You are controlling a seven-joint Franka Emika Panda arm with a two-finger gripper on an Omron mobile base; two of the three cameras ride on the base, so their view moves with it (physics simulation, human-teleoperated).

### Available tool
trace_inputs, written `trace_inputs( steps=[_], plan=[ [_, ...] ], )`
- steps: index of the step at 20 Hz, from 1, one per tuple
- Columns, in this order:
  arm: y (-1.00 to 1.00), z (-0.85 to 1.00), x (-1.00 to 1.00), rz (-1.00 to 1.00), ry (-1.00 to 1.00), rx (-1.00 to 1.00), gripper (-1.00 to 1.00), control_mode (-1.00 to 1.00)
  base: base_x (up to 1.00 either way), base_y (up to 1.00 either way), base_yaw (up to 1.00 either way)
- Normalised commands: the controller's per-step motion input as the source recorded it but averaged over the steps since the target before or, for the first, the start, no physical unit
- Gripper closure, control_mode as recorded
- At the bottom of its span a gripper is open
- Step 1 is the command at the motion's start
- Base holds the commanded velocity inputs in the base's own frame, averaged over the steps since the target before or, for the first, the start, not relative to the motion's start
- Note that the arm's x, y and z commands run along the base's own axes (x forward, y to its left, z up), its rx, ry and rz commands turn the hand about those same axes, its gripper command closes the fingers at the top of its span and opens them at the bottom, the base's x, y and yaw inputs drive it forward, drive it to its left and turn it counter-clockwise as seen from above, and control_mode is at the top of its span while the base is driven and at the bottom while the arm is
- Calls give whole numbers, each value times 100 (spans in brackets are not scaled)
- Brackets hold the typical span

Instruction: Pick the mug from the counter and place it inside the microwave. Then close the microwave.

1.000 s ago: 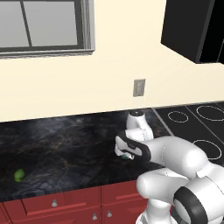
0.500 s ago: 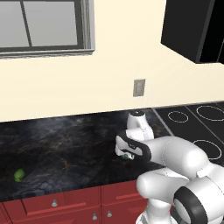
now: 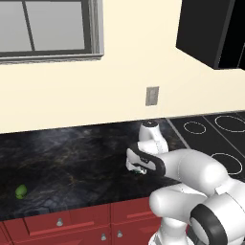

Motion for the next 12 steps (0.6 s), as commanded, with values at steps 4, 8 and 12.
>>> trace_inputs(
  steps=[4, 8, 12],
  plan=[
    [0, 11, -23, 0, -3, 0, 100, -100, 0, 0, 0],
    [0, 45, -56, 0, -10, 1, 100, -100, 0, 0, 0],
    [-7, 53, -50, 0, -14, 0, 100, -100, 0, 0, 0]
  ],
)
